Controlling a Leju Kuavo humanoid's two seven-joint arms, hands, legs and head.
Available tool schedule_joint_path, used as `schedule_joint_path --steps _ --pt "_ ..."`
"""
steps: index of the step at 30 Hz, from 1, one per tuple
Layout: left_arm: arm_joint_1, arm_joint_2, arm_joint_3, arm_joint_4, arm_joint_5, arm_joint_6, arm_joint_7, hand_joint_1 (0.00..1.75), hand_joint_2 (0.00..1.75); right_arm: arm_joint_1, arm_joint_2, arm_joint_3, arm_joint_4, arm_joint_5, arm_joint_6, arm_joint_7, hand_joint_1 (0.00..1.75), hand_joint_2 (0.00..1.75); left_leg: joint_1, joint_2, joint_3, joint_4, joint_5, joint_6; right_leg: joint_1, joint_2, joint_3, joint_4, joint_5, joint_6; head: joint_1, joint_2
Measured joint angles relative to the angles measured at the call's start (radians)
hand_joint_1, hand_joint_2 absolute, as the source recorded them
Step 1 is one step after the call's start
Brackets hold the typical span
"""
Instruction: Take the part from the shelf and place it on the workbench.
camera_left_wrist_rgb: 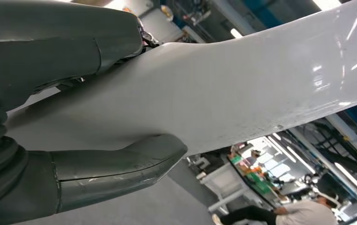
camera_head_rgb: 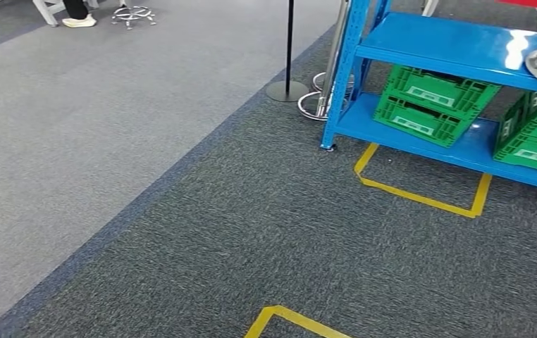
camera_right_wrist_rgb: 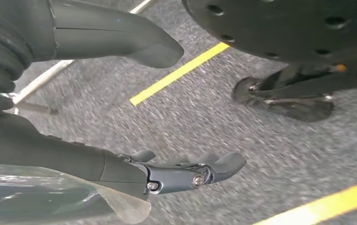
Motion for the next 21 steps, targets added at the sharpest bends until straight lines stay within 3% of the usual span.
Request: schedule_joint_path --steps 1,3,4,6,8,9,10,11,12,13,15,17,18,19,21 --pt "-0.002 0.000 0.000 -0.004 -0.002 0.000 0.000 1.75 1.75 0.000 0.000 0.000 0.000 -0.001 0.000 0.000 0.00 1.75 0.001 -0.011 -0.008 0.005 0.001 -0.005 0.000 0.009 0.007 -0.012 -0.005 -0.001 0.000 0.000" --pt "-0.004 0.000 0.003 -0.012 -0.005 0.000 0.002 1.75 1.75 0.000 0.001 0.001 0.000 -0.003 -0.001 -0.002 0.00 1.75 0.004 -0.029 -0.022 0.011 0.005 -0.017 0.001 -0.008 0.009 -0.016 -0.006 -0.008 0.001 0.000" --pt "-0.004 0.000 0.005 -0.016 -0.005 0.000 0.005 1.75 1.75 0.000 0.001 0.001 0.000 -0.004 -0.001 -0.004 0.00 1.75 0.004 -0.021 -0.027 0.017 0.001 -0.023 0.000 -0.020 0.009 -0.018 -0.004 -0.013 0.000 0.000" --pt "-0.011 0.001 0.014 -0.024 -0.004 0.000 0.022 1.75 1.75 0.000 0.002 0.001 0.000 -0.007 -0.001 -0.006 0.00 1.75 0.004 0.024 -0.053 0.077 -0.038 -0.035 -0.004 -0.046 0.009 -0.022 0.000 -0.022 -0.006 0.000" --pt "-0.023 0.001 0.026 -0.031 -0.003 0.000 0.049 1.75 1.75 0.003 0.002 0.001 0.000 -0.011 -0.002 -0.006 0.00 1.75 0.009 0.065 -0.108 0.203 -0.104 -0.047 -0.002 -0.075 0.007 -0.022 -0.001 -0.025 -0.012 0.000" --pt "-0.027 0.001 0.033 -0.033 -0.003 0.000 0.060 1.75 1.75 0.004 0.002 0.001 0.000 -0.013 -0.002 -0.006 0.00 1.75 0.012 0.071 -0.132 0.260 -0.127 -0.050 0.000 -0.090 0.005 -0.022 -0.002 -0.027 -0.013 0.000" --pt "-0.029 0.002 0.040 -0.035 -0.003 0.000 0.068 1.75 1.75 0.004 0.002 0.001 0.000 -0.015 -0.002 -0.006 0.00 1.75 0.014 0.074 -0.142 0.289 -0.130 -0.051 0.001 -0.105 0.003 -0.022 -0.003 -0.027 -0.013 0.000" --pt "-0.029 0.002 0.046 -0.039 -0.005 0.000 0.075 1.75 1.75 0.003 0.002 0.001 0.000 -0.016 -0.001 -0.006 0.00 1.75 0.014 0.077 -0.133 0.275 -0.114 -0.050 0.002 -0.118 0.003 -0.022 -0.006 -0.028 -0.013 0.000" --pt "-0.029 0.002 0.051 -0.043 -0.009 0.000 0.080 1.75 1.75 0.002 0.002 0.001 0.000 -0.017 -0.001 -0.006 0.00 1.75 0.014 0.083 -0.104 0.224 -0.083 -0.046 0.003 -0.131 0.005 -0.022 -0.008 -0.027 -0.013 0.000" --pt "-0.030 0.002 0.055 -0.048 -0.012 0.000 0.084 1.75 1.75 0.001 0.002 0.001 0.000 -0.018 -0.001 -0.006 0.00 1.75 0.011 0.096 -0.065 0.150 -0.049 -0.040 0.005 -0.142 0.008 -0.022 -0.011 -0.026 -0.013 0.000" --pt "-0.033 0.002 0.059 -0.058 -0.016 0.000 0.088 1.75 1.75 0.000 0.002 0.001 0.000 -0.019 -0.001 -0.006 0.00 1.75 0.002 0.132 -0.002 0.031 -0.016 -0.025 0.007 -0.162 0.016 -0.024 -0.014 -0.021 -0.012 0.000" --pt "-0.034 0.002 0.061 -0.065 -0.015 0.000 0.088 1.75 1.75 -0.002 0.002 0.001 0.000 -0.019 -0.001 -0.006 0.00 1.75 -0.007 0.142 0.008 0.002 -0.016 -0.015 0.007 -0.181 0.025 -0.027 -0.015 -0.012 -0.014 0.000" --pt "-0.034 0.002 0.062 -0.067 -0.014 0.000 0.085 1.75 1.75 -0.003 0.002 0.001 0.000 -0.020 -0.001 -0.007 0.00 1.75 -0.009 0.131 0.006 -0.002 -0.011 -0.010 0.006 -0.190 0.030 -0.031 -0.013 -0.006 -0.014 0.000" --pt "-0.033 0.002 0.063 -0.070 -0.013 0.000 0.082 1.75 1.75 -0.006 0.002 0.001 0.000 -0.020 -0.001 -0.007 0.00 1.75 -0.006 0.122 0.007 -0.010 -0.005 -0.006 0.005 -0.187 0.033 -0.031 -0.016 -0.001 -0.014 0.000" --pt "-0.033 0.001 0.065 -0.074 -0.011 0.000 0.074 1.75 1.75 -0.008 0.002 0.001 0.000 -0.021 -0.001 -0.010 0.00 1.75 0.000 0.104 0.014 -0.031 0.009 0.003 0.005 -0.141 0.018 0.003 -0.042 0.007 -0.012 0.000"
